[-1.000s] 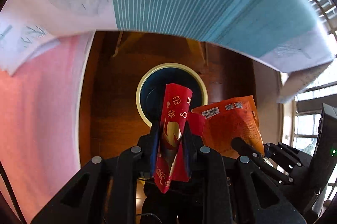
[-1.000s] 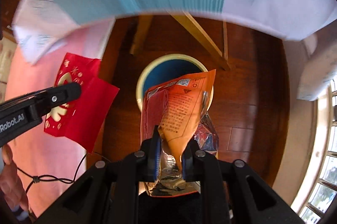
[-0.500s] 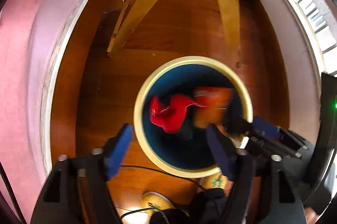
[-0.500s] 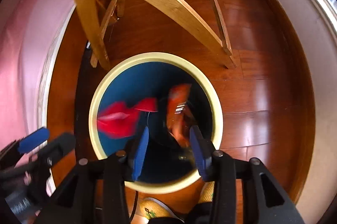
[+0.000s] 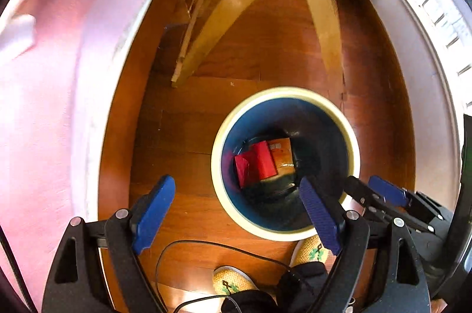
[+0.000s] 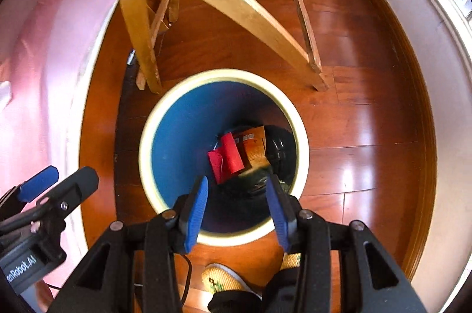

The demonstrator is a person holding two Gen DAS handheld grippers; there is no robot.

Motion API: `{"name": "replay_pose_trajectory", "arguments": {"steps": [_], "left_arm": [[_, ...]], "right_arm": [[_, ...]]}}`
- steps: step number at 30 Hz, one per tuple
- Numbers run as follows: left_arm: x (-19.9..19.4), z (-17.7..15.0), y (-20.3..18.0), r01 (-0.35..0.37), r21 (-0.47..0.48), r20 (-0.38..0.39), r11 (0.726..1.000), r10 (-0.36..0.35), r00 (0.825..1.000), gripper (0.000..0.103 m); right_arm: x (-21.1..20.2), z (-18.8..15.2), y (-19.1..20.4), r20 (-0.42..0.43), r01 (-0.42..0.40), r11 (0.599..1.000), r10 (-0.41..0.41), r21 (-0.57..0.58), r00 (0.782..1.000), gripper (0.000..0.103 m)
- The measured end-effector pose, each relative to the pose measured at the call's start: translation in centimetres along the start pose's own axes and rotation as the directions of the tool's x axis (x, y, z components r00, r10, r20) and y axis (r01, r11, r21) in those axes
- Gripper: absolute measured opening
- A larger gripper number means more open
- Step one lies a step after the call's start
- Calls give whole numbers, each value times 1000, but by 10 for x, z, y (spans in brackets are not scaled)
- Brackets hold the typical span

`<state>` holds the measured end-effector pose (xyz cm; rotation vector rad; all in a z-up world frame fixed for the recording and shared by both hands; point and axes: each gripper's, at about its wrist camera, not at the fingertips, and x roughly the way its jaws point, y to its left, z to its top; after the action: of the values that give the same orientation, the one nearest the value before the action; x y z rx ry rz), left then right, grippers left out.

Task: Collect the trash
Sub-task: 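Raise both tools back toward the table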

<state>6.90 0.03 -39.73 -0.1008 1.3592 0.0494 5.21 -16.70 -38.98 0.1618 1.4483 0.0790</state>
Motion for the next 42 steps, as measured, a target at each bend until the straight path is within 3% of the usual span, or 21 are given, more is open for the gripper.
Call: {"name": "replay_pose_trajectory", "arguments": {"steps": [9,17,24,29,42], "left_arm": [[-117,11,7,14,-19,100,1000,-12,995,85],[-248,15,11,44,-2,207,999,-43,977,85],[-348,17,14,76,28,317,997,-81,945,85],[-402,16,11,74,49,382,996,-87,920,85],[-474,38,12,10,137,524,990,-81,848,85]], "right_arm": [[-111,0,14,17,26,998,-25,-52,1000,41],[-228,3,40,64,13,997,-7,-82,998,41],[-317,-1,68,147,5,989,17,-148,989,41],[-367,2,85,245,16,982,31,-186,969,41],[-439,25,97,432,32,992,24,-121,902,41]]}}
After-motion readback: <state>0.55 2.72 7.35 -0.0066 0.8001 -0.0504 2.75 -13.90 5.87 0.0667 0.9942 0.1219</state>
